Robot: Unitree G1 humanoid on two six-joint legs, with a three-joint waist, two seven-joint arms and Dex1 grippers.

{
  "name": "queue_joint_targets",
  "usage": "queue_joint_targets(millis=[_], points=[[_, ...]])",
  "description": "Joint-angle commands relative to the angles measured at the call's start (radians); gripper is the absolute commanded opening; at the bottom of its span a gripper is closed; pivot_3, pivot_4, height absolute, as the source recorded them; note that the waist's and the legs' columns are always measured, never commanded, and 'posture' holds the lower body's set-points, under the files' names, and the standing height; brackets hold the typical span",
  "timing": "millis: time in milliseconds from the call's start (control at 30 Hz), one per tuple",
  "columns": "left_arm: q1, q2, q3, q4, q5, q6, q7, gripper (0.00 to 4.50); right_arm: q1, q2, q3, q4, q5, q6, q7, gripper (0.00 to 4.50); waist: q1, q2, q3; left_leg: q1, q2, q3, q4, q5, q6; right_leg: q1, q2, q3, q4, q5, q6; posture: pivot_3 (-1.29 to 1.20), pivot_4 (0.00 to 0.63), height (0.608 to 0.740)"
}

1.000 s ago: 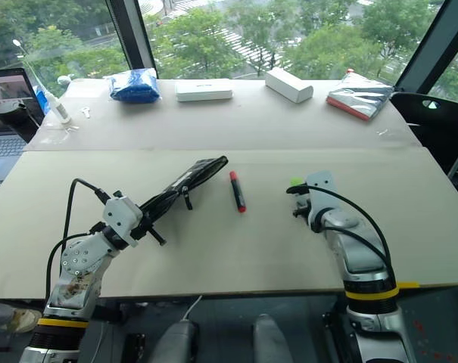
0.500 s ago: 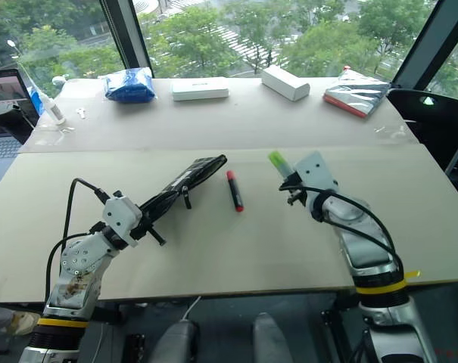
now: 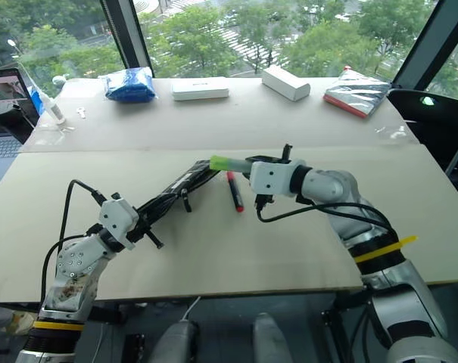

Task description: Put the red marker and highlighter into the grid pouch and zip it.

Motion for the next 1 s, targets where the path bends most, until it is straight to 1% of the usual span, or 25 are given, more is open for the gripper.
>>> queue_joint_targets(millis=[33,467,733,1000], points=[[0.005,0.0,0.008,-0.05,-0.006,-0.007,0.012,0.0,-0.055,0.014,-0.006,0.047,-0.032,-0.081,-0.003,1.02,0.001,0.0,0.0,0.0,0.0,0.0,0.0,0.0,0.0,0.0,0.0,0.0,0.0,0.0,0.0,0.0,0.15,0.74],[0.0,-0.009,-0.001,-0.054,0.0,-0.004,0.022,0.0,-0.112,0.046,0.024,0.182,-0.144,-0.215,-0.014,1.02,-0.001,0.0,0.0,0.001,0.0,0.0,0.0,0.0,0.0,0.0,0.0,0.0,0.0,0.0,0.0,0.0,0.15,0.74],[0.01,-0.007,-0.01,-0.059,0.0,-0.008,0.015,0.0,-0.185,0.094,0.061,0.262,-0.22,-0.3,-0.039,1.02,-0.002,0.0,0.0,0.001,0.0,0.0,0.0,0.0,0.0,0.0,0.0,0.0,0.001,0.0,0.0,0.0,0.15,0.74],[0.008,-0.002,-0.012,-0.06,-0.006,-0.009,0.005,0.0,-0.267,0.175,0.16,0.35,-0.32,-0.476,-0.089,1.02,-0.004,0.001,0.0,0.001,0.0,0.0,0.0,0.0,0.0,0.0,0.0,0.0,0.001,0.0,-0.001,0.0,0.15,0.74]])
